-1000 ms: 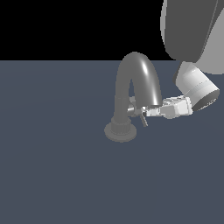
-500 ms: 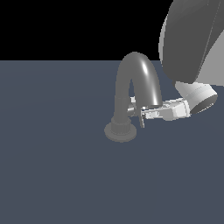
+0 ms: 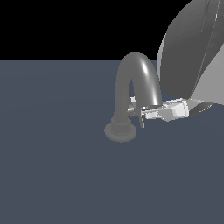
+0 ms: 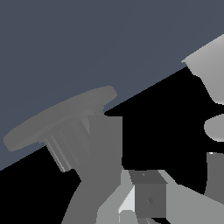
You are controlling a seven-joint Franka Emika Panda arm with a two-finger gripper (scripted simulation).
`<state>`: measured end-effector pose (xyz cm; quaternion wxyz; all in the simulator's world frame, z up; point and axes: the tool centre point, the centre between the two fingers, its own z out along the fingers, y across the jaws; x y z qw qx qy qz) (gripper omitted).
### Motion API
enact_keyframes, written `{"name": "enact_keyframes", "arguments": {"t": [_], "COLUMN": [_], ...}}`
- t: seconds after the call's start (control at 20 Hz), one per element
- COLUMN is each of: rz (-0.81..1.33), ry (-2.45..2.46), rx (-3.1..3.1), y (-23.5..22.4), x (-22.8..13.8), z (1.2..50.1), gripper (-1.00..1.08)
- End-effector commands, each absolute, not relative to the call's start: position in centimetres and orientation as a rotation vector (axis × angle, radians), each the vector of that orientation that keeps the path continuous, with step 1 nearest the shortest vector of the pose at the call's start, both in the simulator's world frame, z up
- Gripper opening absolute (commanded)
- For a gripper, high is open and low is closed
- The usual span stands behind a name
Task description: Turn on the faucet by rotating a designated handle.
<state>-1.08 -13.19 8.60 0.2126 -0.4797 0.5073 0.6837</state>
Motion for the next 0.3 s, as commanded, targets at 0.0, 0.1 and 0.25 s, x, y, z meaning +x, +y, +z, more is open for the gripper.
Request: {"name": "enact_keyframes", "arguments": {"t": [0.0,0.1,0.25], "rz": [1.859,1.86,1.861], "ry": [1.475,1.476,1.478], "rx": [-1.289,-1.287,-1.285], "y": [-12.32,-12.29,-12.27], "x": [-0.51,-0.45,-0.39], "z": [4.22,3.95,3.68], "gripper": [-1.0,-1.0,-1.0]}}
